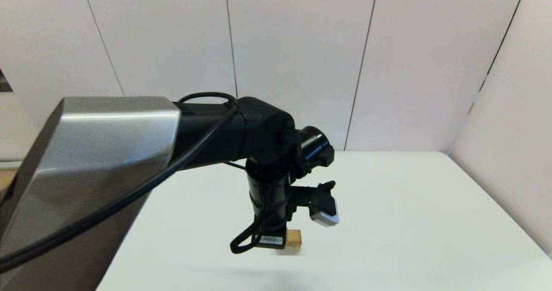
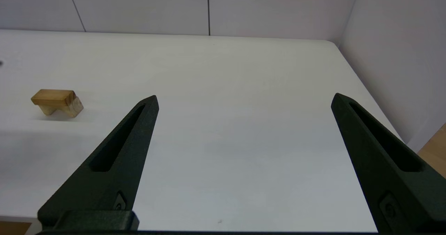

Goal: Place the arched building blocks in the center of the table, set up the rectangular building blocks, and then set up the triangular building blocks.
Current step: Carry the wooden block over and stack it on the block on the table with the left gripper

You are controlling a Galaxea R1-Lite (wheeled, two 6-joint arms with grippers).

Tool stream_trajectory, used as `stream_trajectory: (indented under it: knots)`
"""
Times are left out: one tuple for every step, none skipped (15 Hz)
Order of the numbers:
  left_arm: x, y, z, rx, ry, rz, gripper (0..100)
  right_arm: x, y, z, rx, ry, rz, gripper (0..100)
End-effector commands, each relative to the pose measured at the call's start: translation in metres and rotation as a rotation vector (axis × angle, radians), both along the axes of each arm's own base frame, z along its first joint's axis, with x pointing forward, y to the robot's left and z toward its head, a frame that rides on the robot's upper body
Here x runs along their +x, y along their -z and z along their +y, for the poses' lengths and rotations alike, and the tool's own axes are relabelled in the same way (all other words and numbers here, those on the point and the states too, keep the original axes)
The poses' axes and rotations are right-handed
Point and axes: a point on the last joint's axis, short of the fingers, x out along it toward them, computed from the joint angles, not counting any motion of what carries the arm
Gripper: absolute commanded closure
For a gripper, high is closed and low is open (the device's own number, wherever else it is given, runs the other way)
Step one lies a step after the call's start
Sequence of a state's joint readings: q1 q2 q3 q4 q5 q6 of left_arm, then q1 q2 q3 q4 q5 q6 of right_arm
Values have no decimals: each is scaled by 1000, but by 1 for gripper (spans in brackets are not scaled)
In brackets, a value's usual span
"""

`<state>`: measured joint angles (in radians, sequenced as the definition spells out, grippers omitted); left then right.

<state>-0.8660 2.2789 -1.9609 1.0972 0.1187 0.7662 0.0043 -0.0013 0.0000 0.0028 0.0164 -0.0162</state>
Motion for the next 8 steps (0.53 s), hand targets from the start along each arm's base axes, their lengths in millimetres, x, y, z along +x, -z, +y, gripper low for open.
stream_trajectory:
  knots:
    - [5,29,-10,31,-54,36,100,0,0,0,-1,-1,2,0]
    - [7,33,-12,24,-65,30,100,0,0,0,-1,-1,2,0]
    - [9,34,-13,12,-80,25,100,0,0,0,-1,-1,2,0]
    - [10,35,-15,0,-93,18,100,0,0,0,-1,-1,2,0]
    - [11,35,-16,-11,-102,11,100,0,0,0,-1,-1,2,0]
    - [12,37,-18,-19,-102,5,100,0,0,0,-1,-1,2,0]
    - [13,39,-19,-24,-104,1,100,0,0,0,-1,-1,2,0]
    - [14,41,-20,-28,-102,-2,100,0,0,0,-1,-1,2,0]
